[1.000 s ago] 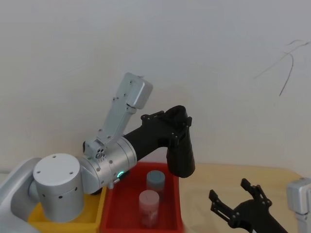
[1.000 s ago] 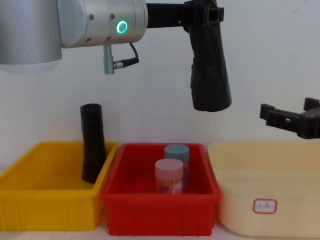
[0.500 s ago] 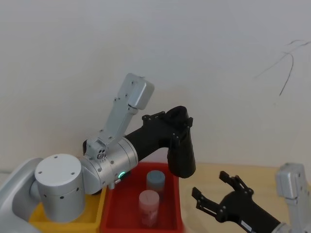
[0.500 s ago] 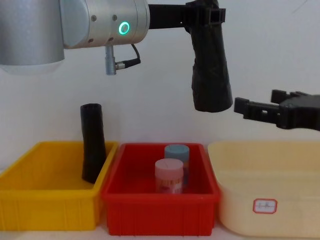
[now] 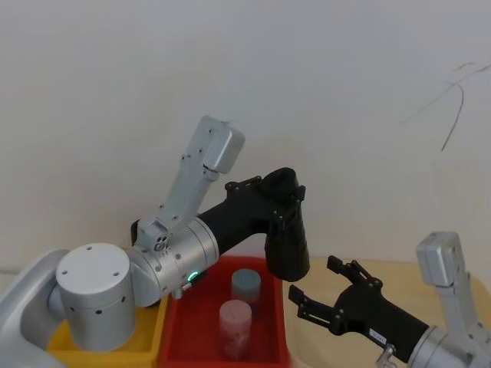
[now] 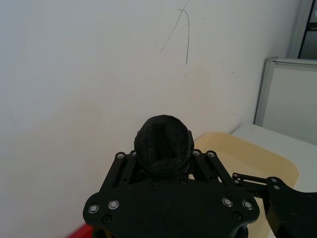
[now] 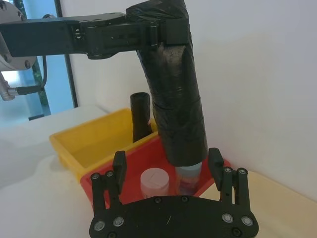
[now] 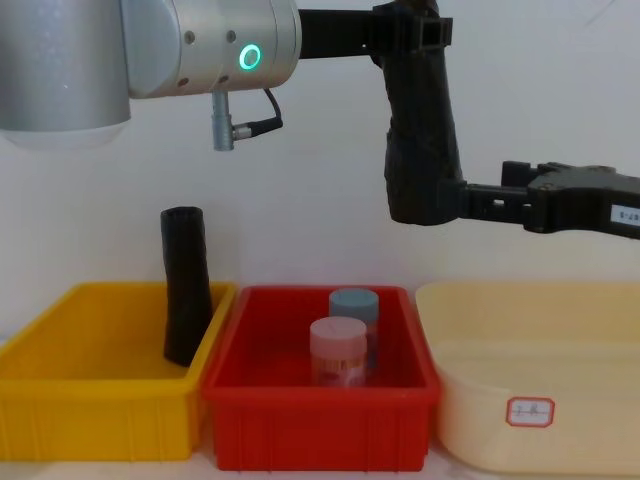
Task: Pick up the garbage bag with the one hand and transfer it to the other hand.
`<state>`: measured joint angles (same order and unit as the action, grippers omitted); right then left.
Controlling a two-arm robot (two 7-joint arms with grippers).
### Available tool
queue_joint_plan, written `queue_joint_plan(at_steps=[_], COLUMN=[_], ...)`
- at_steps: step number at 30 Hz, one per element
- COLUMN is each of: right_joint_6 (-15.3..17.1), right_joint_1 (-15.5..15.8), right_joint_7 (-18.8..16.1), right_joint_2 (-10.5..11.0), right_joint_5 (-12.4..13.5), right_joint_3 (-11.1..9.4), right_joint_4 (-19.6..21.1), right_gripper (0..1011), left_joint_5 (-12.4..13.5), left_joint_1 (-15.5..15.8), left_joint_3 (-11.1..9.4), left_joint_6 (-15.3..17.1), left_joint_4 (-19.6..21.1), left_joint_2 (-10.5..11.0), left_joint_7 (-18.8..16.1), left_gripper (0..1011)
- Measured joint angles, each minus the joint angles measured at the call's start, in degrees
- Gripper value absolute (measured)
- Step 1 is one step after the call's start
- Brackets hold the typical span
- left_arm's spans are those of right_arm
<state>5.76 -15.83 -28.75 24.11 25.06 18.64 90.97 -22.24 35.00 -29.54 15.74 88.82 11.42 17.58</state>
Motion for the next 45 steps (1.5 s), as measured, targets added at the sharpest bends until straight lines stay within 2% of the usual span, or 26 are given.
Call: queue_joint_plan(at_steps=[24,45], right_joint_6=[-0.7,-2.0], right_joint_1=[-5.9,-9.0], right_joint_7=[-2.2,-2.0], right_joint_2=[-0.5,-0.8], right_joint_5=[-0.1,-1.4], right_joint_3=[3.3,5.5], right_joint_4=[-5.8,-9.3], right_gripper=[1001,1001], left_joint_5=[0.0,0.0], left_joint_1=[0.0,0.0], left_joint_3=[0.0,0.0], left_joint_6=[0.0,0.0], left_joint_4=[0.0,0.0], left_joint_2=[0.0,0.0], left_joint_7=[0.0,0.0], left_gripper=[386,386])
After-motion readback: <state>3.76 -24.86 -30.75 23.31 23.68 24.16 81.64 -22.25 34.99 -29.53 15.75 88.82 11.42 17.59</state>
